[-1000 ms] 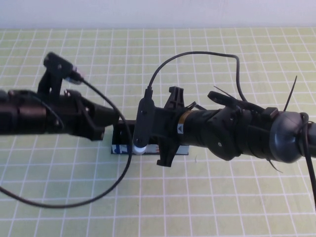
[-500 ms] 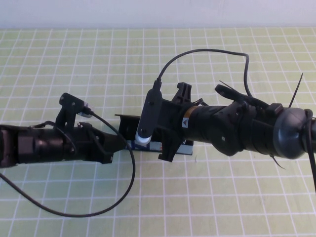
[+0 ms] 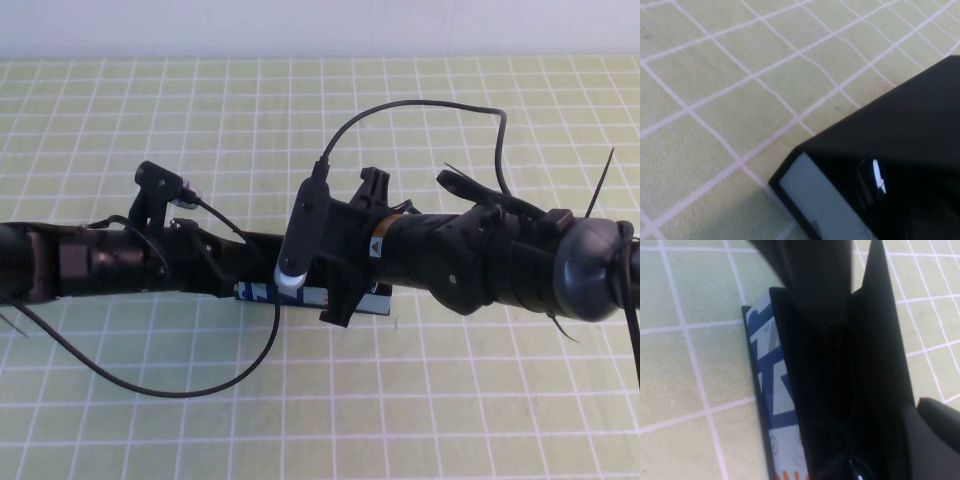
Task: Take glasses out of glasses case
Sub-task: Pick up the glasses from the glasses case, then place the glasses on the table
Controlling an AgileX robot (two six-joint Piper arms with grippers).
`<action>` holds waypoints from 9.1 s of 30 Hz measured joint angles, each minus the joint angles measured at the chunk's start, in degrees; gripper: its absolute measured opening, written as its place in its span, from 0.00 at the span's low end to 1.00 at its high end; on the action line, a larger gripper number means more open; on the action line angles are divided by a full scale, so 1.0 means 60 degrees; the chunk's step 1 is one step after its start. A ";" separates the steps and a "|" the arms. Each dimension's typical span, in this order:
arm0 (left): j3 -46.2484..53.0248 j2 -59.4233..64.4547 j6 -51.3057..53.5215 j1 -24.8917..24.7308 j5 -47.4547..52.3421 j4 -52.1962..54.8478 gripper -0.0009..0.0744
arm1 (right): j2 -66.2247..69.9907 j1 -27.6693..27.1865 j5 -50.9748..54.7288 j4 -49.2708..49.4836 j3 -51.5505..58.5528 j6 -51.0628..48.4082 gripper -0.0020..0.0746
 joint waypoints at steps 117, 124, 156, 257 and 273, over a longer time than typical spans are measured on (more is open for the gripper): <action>-0.0501 0.0021 -0.2937 0.0593 0.0690 0.1013 0.01 | 0.3234 -0.0417 1.1364 0.0782 -0.8257 0.1362 0.29; -0.0501 0.0021 -0.2991 0.0593 0.0588 0.1018 0.01 | 0.3598 -0.0417 1.1364 0.0782 -0.8220 0.1336 0.29; -0.0521 0.0021 -0.3013 0.0593 0.0551 0.1164 0.01 | 0.3744 -0.0417 1.1304 0.0377 -0.8197 0.1321 0.45; -0.0521 -0.2158 -0.3880 0.1343 0.1147 0.1543 0.01 | 0.1287 -0.0616 1.1548 -0.0348 -0.9062 0.4562 0.05; -0.0521 -0.2661 -0.4612 0.1343 0.1988 0.2144 0.01 | -0.2136 -0.4117 0.9756 0.0171 -0.2384 0.9052 0.05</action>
